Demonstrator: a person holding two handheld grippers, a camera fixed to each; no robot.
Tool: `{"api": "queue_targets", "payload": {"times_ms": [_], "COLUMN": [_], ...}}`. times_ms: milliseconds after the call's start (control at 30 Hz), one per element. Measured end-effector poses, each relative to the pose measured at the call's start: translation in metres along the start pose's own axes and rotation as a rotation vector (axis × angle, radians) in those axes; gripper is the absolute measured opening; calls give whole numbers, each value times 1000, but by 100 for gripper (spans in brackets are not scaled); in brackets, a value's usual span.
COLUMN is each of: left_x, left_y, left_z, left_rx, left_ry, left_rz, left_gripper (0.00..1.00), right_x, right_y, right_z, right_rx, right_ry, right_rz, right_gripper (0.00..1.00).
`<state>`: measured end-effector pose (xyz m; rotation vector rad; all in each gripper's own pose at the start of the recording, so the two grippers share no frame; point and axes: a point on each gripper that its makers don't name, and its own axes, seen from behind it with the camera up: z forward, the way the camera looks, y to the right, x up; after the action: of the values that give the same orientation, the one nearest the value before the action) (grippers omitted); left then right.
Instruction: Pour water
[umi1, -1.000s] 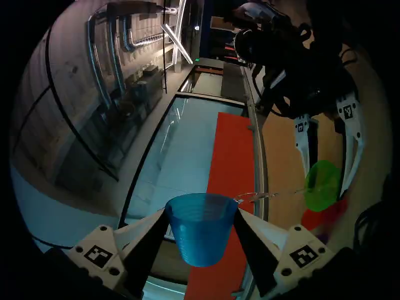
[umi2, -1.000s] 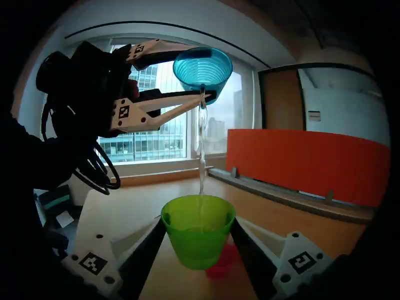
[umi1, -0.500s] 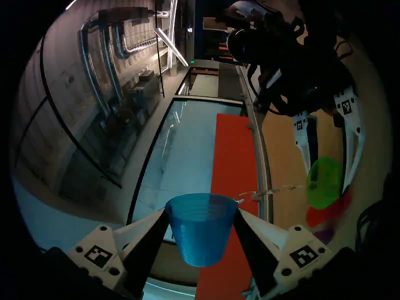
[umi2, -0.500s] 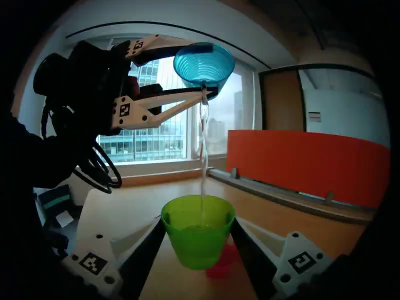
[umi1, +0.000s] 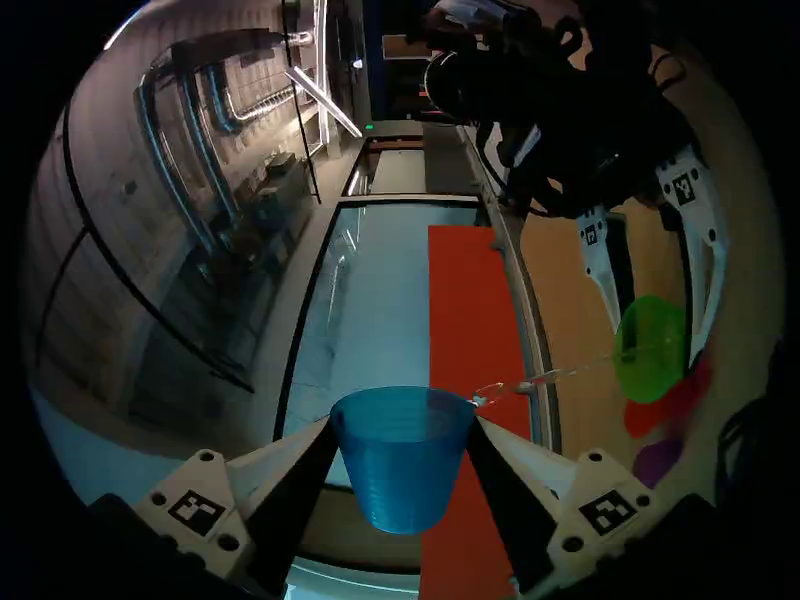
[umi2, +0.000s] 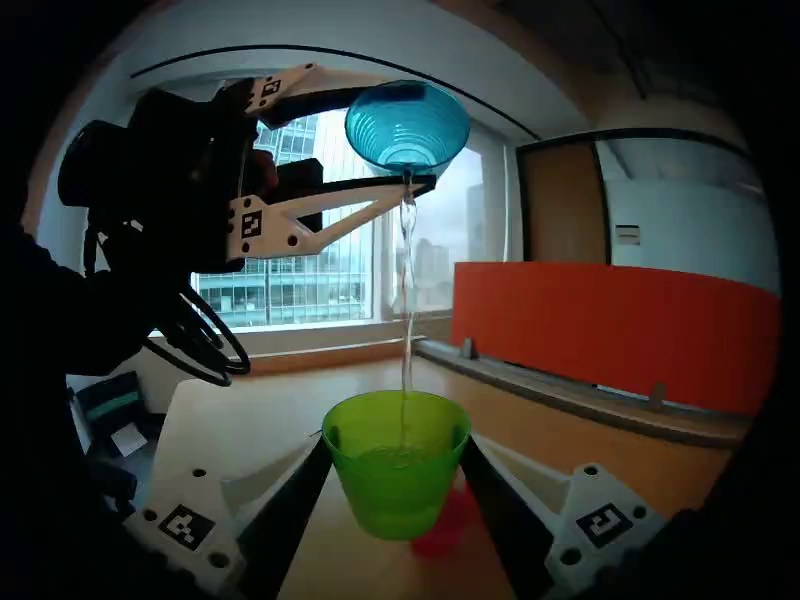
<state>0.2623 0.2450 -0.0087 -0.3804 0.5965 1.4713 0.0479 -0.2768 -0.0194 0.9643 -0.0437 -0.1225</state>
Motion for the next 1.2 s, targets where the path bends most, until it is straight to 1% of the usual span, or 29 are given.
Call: {"api": "queue_targets", "payload": {"times_ms": [400,600,900,1100,1200], "left_x": [6,8,8,9,9], "left_y": [1,0,1,-1,-3], "left_z": [0,0,-1,-2,-3], "left_rx": [12,19,24,25,26], "left_ry": [3,8,9,17,21], "left_rz": [100,125,126,102,80], "left_gripper": [87,87,87,87,87], "right_x": [2,4,6,5,7], "right_y": [1,1,0,2,2], "right_z": [0,0,2,3,4], "right_rx": [-5,-5,-6,-8,-10], "right_ry": [4,5,7,6,6], "right_rz": [0,1,-1,-1,-1], "right_gripper": [89,89,89,89,89]}}
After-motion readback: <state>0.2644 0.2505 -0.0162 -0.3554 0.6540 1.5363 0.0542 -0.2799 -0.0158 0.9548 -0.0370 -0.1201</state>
